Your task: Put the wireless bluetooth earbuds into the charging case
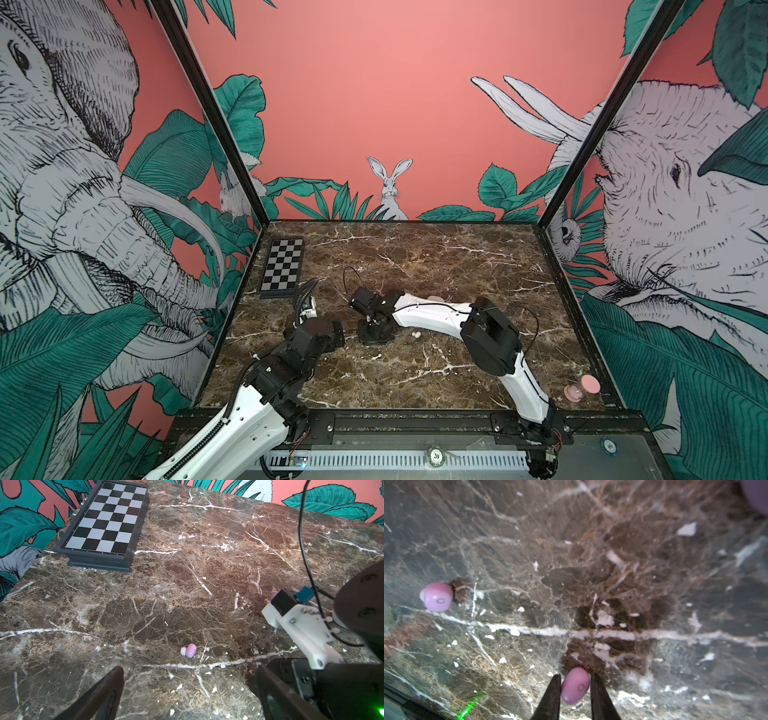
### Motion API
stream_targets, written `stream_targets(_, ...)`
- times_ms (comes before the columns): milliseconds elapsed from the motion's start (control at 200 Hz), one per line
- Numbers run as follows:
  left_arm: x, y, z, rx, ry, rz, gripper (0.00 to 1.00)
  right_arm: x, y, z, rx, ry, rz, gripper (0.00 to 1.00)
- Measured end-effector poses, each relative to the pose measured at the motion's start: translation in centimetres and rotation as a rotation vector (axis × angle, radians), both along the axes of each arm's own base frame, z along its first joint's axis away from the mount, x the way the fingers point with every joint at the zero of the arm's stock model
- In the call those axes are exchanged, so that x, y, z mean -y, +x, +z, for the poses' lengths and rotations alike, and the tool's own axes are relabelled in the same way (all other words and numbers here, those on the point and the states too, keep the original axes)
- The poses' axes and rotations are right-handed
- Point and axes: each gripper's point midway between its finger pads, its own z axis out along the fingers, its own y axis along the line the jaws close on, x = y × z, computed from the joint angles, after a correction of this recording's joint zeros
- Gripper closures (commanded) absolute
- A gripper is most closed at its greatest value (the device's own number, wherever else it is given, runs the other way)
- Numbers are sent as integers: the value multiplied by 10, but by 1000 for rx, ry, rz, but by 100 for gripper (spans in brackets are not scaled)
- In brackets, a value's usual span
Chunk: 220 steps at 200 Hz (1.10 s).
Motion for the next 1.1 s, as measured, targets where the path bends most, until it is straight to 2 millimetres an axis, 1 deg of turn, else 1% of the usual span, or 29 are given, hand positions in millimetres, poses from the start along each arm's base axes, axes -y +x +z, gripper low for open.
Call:
stream_targets(510, 3, 3, -1, -5, -14, -3, 1, -1, 1, -1, -10, -19, 2, 74)
stream_targets(685, 2, 3, -2, -11, -13, 1, 1, 1, 3, -1, -10, -21, -1, 75)
stream_targets(785, 2, 4, -3, -16, -12, 0, 1, 1, 4, -1, -9, -21, -1, 73)
stream_targets(1100, 3, 4, -5, -25, -14, -4, 1, 2, 5, -1, -10, -18, 1, 76)
